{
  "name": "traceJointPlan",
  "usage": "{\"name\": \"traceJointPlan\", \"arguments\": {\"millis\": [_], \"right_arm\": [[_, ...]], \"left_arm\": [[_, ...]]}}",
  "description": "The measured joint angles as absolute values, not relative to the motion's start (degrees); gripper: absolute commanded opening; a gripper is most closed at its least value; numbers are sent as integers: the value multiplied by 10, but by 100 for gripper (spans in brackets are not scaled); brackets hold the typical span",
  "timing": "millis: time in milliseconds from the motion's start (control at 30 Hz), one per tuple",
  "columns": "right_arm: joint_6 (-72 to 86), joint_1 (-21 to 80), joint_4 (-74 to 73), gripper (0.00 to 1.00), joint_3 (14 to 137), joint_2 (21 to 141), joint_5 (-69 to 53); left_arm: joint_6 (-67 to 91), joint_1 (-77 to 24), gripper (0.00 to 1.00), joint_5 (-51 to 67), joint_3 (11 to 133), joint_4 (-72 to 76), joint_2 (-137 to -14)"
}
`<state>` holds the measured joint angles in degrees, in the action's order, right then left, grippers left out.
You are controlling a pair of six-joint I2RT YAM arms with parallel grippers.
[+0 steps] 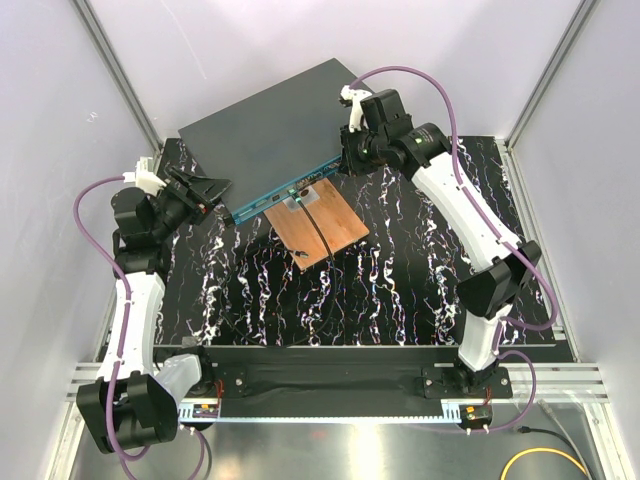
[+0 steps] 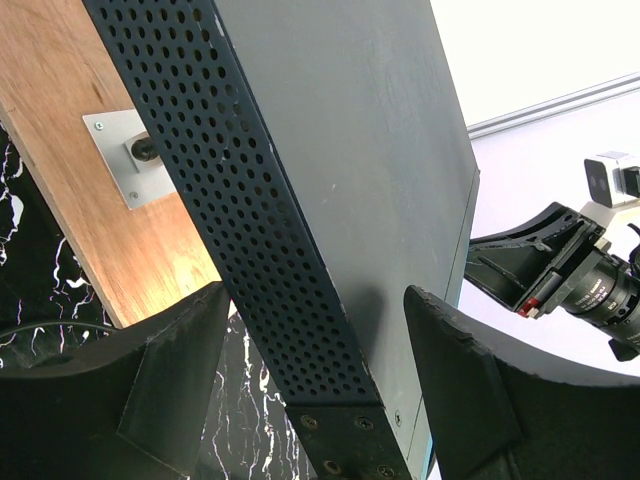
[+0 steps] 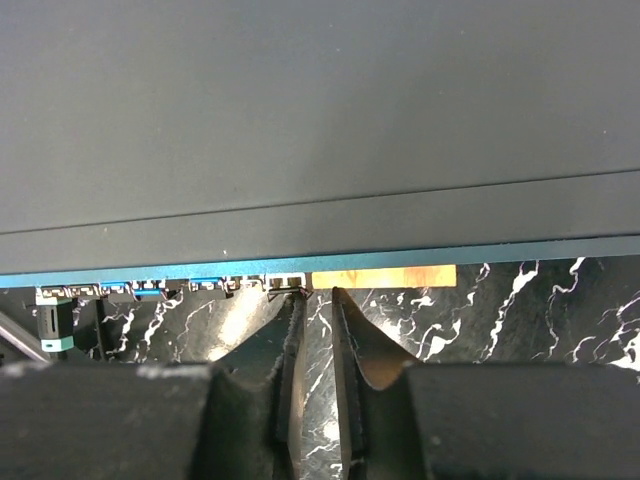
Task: Insert the plug into the switch port
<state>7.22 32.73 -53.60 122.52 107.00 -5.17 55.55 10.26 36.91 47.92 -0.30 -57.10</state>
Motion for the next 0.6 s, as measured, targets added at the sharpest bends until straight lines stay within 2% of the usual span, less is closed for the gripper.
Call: {"name": "traceJointPlan", "arguments": {"millis": [600], "right_arm": [[115,329,-568,16,1265,1093,-41]], "left_arm": [[555,91,74,369,479,-3,-580]]}}
